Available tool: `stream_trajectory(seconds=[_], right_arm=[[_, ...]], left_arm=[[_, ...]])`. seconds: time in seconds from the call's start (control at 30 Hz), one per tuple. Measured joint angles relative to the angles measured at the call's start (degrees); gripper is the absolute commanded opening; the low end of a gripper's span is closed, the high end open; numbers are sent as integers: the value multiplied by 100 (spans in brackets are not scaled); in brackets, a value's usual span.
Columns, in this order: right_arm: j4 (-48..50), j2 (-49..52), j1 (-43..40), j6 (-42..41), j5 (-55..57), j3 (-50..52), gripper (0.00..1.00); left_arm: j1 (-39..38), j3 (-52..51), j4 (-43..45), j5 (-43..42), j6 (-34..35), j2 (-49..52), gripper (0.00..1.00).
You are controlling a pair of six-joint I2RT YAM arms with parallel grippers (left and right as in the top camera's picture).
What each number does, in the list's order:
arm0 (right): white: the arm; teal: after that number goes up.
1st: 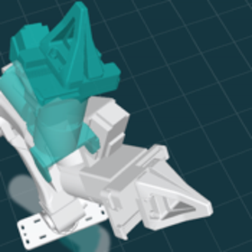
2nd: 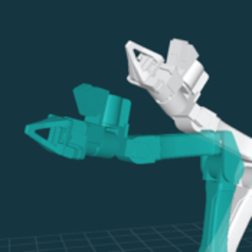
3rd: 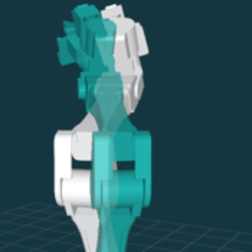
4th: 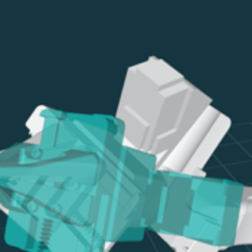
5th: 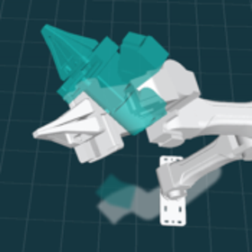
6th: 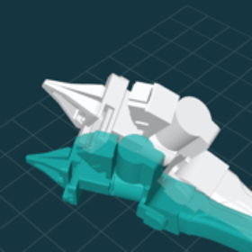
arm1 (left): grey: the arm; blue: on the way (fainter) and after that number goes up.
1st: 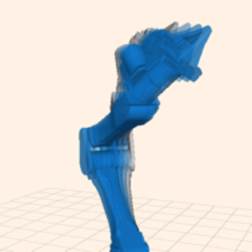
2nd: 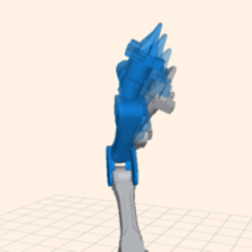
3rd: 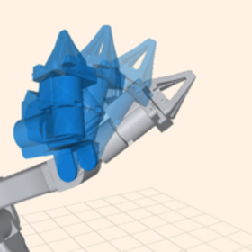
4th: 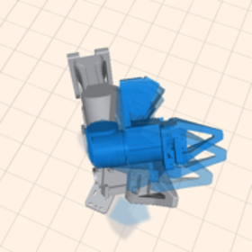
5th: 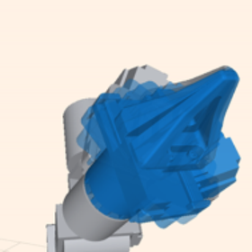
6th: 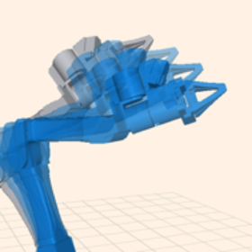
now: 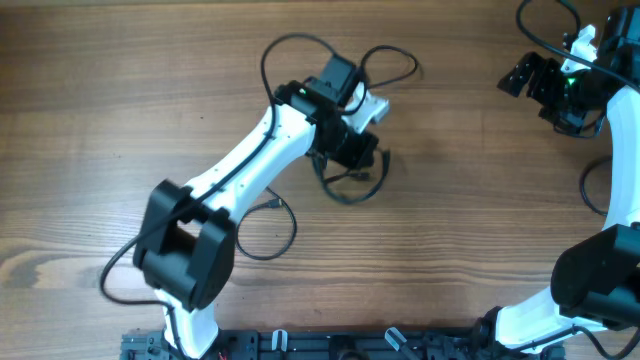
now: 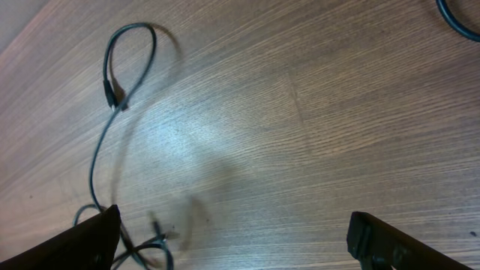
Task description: Untangle cables
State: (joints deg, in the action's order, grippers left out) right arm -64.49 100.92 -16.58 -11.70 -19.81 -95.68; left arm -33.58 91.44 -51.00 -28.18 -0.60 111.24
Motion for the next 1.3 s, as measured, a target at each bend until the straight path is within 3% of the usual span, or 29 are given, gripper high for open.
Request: stream_trajectory(seconds=[0.2, 0.43, 0.6, 0.73, 0.83, 1.1, 1.3], right_arm=[[-28, 0, 0, 114, -208, 0, 100], [-48, 0, 236, 758, -1956, 2, 95], [514, 0, 1102, 901, -3005, 39, 93], [1602, 0, 1919, 140, -3091, 70, 92], [1878, 0, 2452, -461, -2653, 70, 89], [2087, 157, 2942, -1248, -1996, 70, 57], [2057, 216, 3010, -1397, -1945, 70, 26]], left_arm=[[0, 791, 59, 151, 1139, -1504, 4], [378, 791, 37, 1250, 2350, -2168, 4], [385, 791, -179, 1338, 2485, -2168, 4], [385, 791, -286, 1338, 2496, -2170, 4], [385, 791, -304, 1340, 2496, -2170, 4], [385, 791, -345, 1340, 2496, -2170, 4], [385, 791, -348, 1484, 2496, -2170, 4]])
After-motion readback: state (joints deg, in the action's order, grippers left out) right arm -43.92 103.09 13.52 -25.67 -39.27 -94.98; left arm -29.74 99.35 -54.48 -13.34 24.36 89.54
